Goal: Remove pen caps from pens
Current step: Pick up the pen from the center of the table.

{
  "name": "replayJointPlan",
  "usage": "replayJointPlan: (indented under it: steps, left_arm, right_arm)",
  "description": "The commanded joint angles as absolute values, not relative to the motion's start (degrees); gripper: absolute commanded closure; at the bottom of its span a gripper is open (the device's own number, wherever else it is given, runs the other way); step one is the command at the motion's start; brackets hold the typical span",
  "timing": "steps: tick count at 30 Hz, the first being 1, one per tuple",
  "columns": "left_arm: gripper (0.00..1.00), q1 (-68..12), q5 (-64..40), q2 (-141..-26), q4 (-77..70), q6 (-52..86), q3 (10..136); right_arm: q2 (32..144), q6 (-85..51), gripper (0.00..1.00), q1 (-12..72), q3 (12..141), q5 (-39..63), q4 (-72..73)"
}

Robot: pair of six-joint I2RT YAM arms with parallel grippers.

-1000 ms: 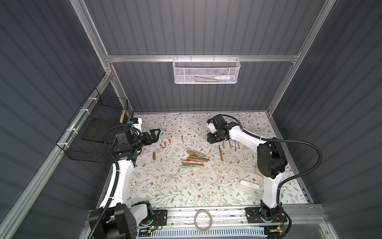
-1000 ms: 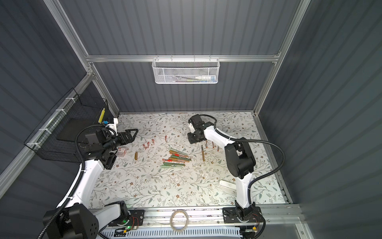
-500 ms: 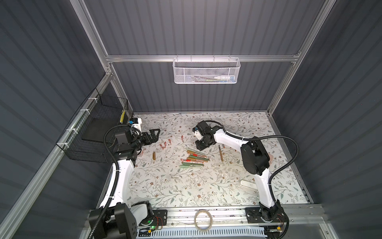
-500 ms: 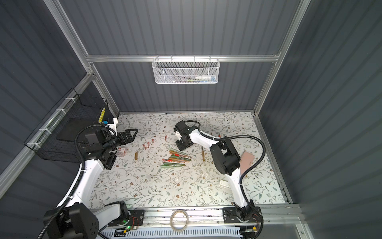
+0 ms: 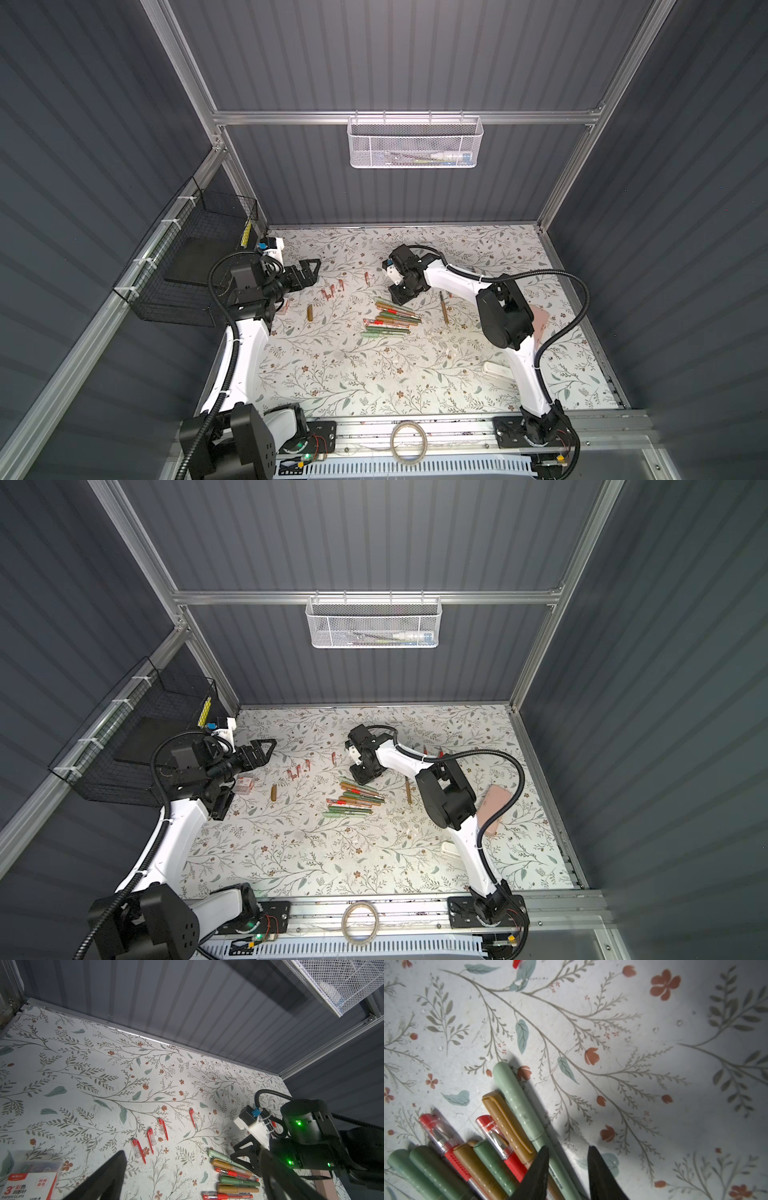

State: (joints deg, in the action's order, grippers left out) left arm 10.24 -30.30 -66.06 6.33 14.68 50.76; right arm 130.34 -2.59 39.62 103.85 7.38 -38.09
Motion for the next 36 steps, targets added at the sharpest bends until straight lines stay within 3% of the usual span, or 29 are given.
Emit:
replayJointPlan:
  steps: [1, 20, 28, 36]
  left_arm:
    - [0.0, 10.7, -31.6, -66.8, 5.8, 15.2, 51.3]
    - [0.0, 11.2, -31.7, -66.5, 5.4, 15.3, 50.6]
    - [0.0, 11.6, -31.8, -66.2, 5.5, 15.6, 50.7]
    - [0.0, 11.9, -32.1, -66.2, 5.6, 15.7, 51.0]
  right_arm:
    - [131.1, -1.9, 0.66, 39.9, 103.9, 8.3, -39.1]
    - [130.1, -0.5, 0.64, 39.9, 100.5, 8.2, -37.8]
    - [131.5, -0.1, 0.72, 39.5, 100.4, 2.5, -37.9]
    - [131.1, 1.2, 0.9, 39.1, 100.7, -3.0, -36.9]
